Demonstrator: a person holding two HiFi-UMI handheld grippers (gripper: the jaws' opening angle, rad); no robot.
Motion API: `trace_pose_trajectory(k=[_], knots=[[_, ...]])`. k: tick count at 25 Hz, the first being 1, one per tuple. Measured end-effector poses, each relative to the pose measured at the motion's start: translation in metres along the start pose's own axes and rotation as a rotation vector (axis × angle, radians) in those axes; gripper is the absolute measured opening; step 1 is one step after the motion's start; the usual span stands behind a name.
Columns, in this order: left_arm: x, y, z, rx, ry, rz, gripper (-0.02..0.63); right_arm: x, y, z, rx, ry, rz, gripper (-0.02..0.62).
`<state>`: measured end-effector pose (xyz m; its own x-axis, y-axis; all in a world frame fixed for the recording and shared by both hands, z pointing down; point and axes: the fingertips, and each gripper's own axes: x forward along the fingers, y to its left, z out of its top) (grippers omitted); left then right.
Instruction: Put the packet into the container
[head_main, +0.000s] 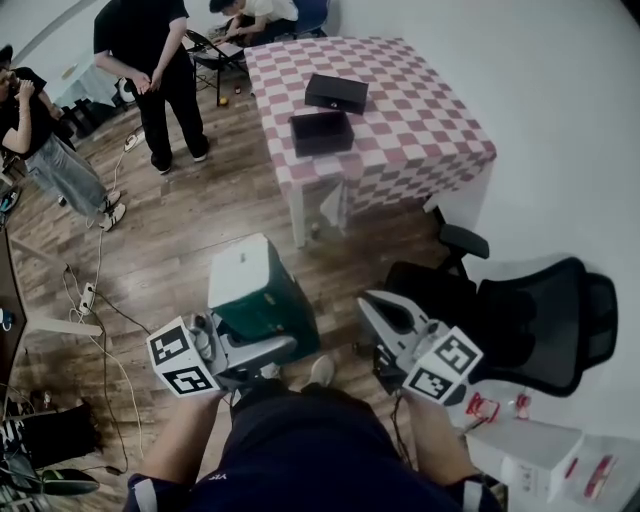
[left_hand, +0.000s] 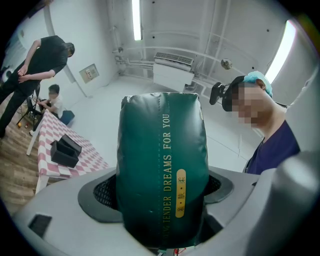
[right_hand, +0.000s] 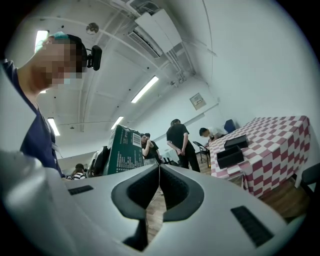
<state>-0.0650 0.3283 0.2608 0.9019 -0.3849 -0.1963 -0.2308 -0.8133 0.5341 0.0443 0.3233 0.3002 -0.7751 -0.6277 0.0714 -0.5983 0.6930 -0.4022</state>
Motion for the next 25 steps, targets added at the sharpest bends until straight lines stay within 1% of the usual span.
trace_pose_trajectory(k=[7,14,20,25], knots=[[0.029,-0.005,-0.014,0.015,0.012,0.025,0.466,-0.027,-0.028,0.005,0.018,-0.007,0.008,0.018],[0.046,0.012,-0.012,0.023,0.007,0.028,0.466,-0.031,-0.05,0.011,0.014,-0.012,0.003,0.018],[0.06,0.041,-0.006,0.018,0.008,0.02,0.466,-0.026,-0.076,0.02,0.004,-0.016,-0.02,0.018],[0.069,0.082,0.002,-0.006,0.008,0.008,0.466,-0.002,-0.107,0.019,0.018,0.003,-0.05,0.018]])
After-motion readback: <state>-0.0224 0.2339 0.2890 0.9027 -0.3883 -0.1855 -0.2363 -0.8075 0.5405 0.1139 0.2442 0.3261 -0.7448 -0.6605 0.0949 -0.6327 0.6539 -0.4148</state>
